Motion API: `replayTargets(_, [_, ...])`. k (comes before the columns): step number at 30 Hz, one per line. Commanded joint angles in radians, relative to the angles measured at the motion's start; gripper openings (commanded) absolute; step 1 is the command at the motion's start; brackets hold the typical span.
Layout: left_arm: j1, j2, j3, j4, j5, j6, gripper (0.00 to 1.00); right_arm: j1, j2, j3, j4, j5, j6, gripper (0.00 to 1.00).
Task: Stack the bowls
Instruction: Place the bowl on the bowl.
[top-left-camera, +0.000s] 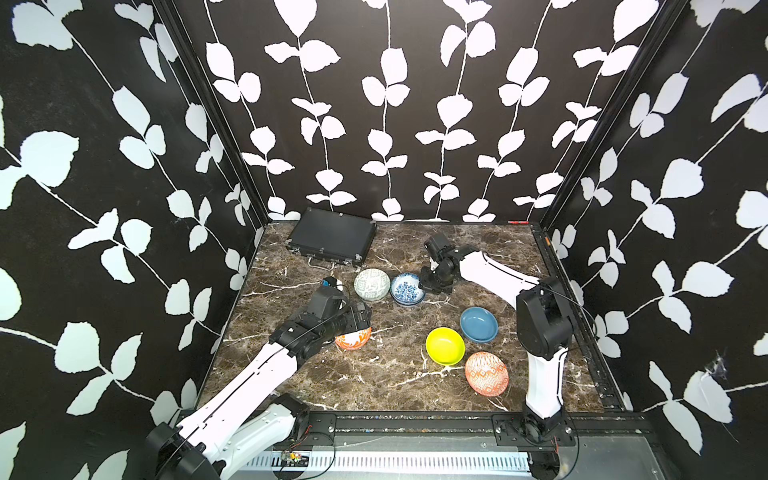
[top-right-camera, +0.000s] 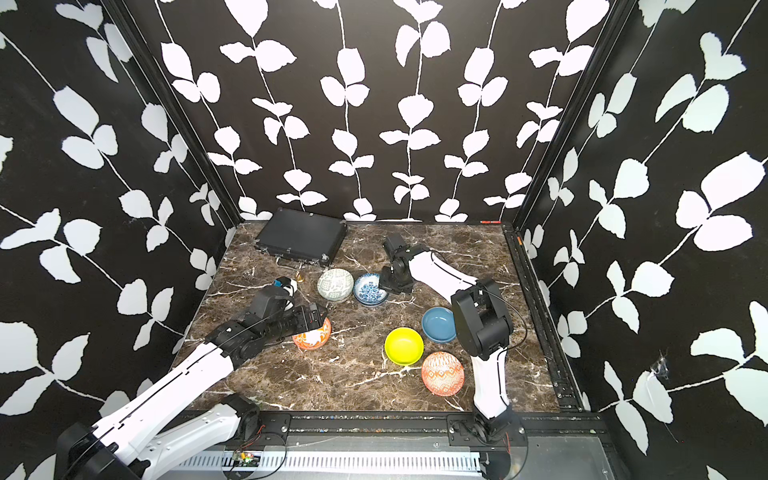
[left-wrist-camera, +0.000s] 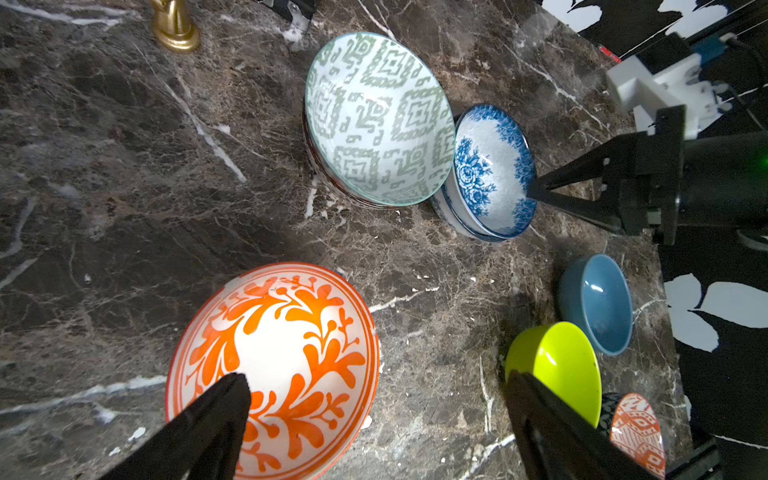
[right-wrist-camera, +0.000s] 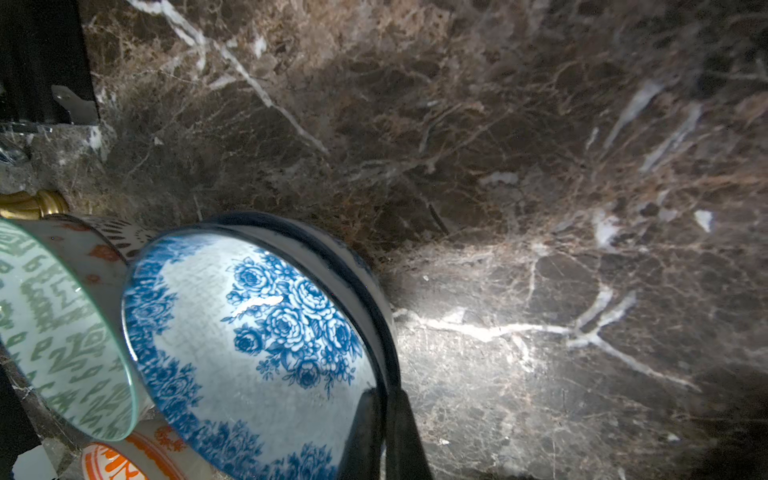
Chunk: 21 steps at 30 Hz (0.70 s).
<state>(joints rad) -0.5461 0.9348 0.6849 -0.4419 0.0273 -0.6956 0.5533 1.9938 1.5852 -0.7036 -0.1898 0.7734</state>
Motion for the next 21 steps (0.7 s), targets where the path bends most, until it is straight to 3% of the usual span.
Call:
replayTargets(1, [0.006,-0.010,-0.010,0.014,-0.009,0.008,0.98,-0.003,-0.024,0.017,-0.056,0.039,-0.017,0.00])
replayTargets(18, [0.006,-0.008,-0.008,0.014,-0.009,0.010,0.99,-0.004,-0.015,0.029,-0.065,0.045,-0.032,0.00])
replayTargets(21, [0.006,-0.006,-0.007,0.014,-0.009,0.008,0.99,-0.004,-0.017,0.031,-0.057,0.030,-0.038,0.10])
